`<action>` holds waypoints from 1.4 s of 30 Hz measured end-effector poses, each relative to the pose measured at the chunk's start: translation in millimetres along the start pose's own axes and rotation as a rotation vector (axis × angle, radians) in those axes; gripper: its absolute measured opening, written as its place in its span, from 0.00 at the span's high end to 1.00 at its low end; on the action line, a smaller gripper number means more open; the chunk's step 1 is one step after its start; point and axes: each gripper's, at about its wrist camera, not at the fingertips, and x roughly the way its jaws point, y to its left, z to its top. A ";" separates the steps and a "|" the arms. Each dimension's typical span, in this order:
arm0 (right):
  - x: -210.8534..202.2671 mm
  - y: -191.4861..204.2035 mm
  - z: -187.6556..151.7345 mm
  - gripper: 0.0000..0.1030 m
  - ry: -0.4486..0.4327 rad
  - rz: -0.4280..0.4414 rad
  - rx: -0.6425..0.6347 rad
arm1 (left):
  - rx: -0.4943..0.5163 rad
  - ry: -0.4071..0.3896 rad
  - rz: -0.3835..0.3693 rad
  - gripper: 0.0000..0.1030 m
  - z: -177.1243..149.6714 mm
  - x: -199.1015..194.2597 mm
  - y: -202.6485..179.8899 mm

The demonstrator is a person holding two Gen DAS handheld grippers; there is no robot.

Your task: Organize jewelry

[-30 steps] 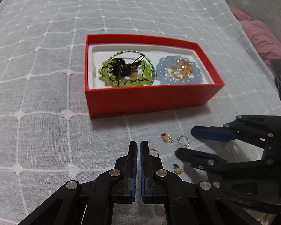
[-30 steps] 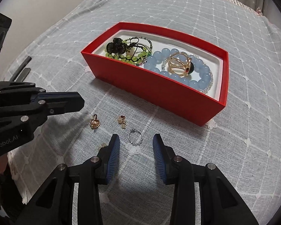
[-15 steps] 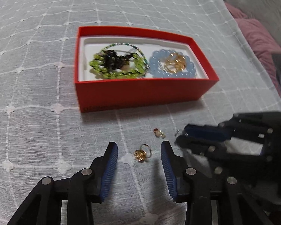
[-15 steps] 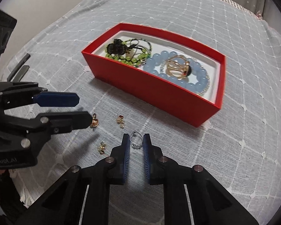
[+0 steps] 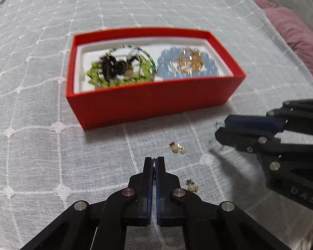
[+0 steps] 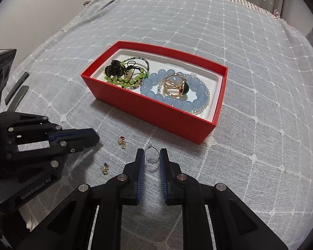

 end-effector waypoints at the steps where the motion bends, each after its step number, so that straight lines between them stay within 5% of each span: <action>1: -1.0 -0.5 0.0 0.85 -0.003 0.001 0.002 | -0.008 -0.007 -0.002 1.00 0.7 -1.6 3.0; 12: -16.8 -6.6 0.7 0.85 -0.049 0.013 0.029 | -0.148 -0.089 -0.067 1.00 11.1 -27.9 38.0; 25: -34.8 -11.2 15.7 0.85 -0.135 0.018 0.039 | -0.179 -0.206 -0.132 1.00 43.7 -46.8 40.8; 42: -17.2 -42.6 55.5 0.85 -0.174 0.112 0.173 | -0.211 -0.182 -0.138 1.00 79.2 -20.8 47.0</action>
